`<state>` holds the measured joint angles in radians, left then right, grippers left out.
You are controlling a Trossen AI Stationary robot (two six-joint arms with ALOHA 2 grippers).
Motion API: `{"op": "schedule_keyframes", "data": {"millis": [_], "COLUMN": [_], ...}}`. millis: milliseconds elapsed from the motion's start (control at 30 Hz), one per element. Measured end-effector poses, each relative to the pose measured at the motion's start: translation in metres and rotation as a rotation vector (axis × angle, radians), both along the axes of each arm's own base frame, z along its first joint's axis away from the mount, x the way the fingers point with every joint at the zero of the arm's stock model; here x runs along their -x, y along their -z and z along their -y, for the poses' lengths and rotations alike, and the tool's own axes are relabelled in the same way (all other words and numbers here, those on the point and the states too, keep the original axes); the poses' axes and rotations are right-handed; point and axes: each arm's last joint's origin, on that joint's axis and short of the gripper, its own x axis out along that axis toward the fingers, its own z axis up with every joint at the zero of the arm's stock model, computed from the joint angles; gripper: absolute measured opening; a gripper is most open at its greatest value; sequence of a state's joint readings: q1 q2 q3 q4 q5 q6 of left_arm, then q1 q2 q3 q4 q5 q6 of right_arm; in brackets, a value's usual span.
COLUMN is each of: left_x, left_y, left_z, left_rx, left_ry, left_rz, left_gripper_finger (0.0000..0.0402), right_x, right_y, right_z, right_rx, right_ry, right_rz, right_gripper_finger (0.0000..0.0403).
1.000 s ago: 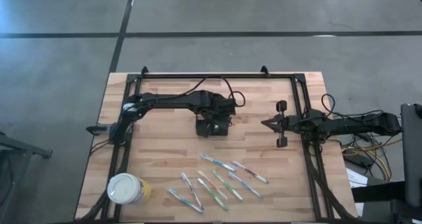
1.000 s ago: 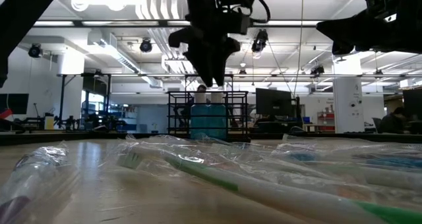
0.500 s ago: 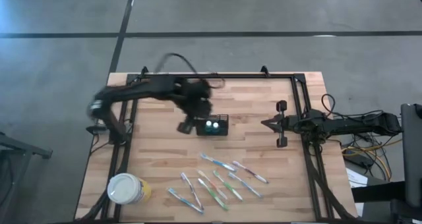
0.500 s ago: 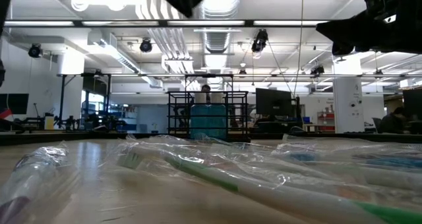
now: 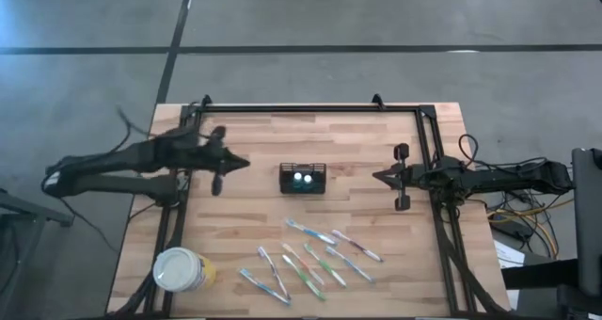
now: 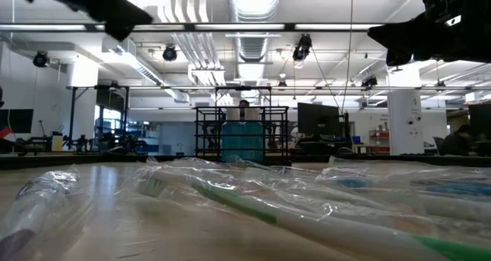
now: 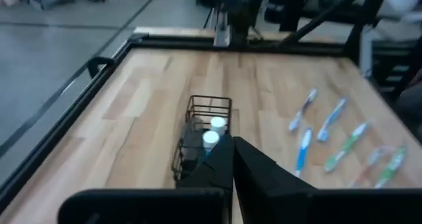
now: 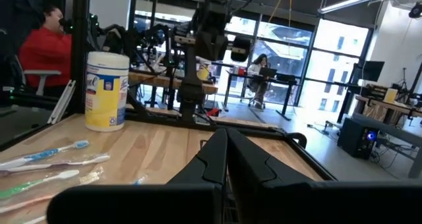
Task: Pick & Place toothbrushing station
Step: Put the violet toothbrush into the black wire organizer
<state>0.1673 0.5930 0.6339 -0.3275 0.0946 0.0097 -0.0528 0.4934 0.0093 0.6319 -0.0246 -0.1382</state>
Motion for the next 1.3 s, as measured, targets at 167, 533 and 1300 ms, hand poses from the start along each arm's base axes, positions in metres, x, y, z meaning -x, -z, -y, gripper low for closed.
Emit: {"op": "schedule_keyframes", "data": {"millis": [167, 533, 1300], "left_x": [0.028, 0.035, 0.031], "left_y": [0.016, 0.074, 0.117], "left_z": [0.005, 0.005, 0.001], "left_rx": [0.02, 0.027, -0.081], "left_ry": [-0.008, -0.039, -0.13], "left_rz": [0.109, 0.175, 0.262], "left_gripper_finger": [0.0004, 0.0002, 0.001], "right_x": [0.0, -0.001, -0.062], "right_y": [0.0, 0.001, -0.057], "right_z": [0.0, 0.0, -0.037], "right_rx": [0.001, -0.006, -0.468], "right_ry": [0.0, 0.006, 0.247], "right_rz": [0.001, -0.012, -1.078], "right_gripper_finger": [0.0008, 0.0008, 0.0008]}}
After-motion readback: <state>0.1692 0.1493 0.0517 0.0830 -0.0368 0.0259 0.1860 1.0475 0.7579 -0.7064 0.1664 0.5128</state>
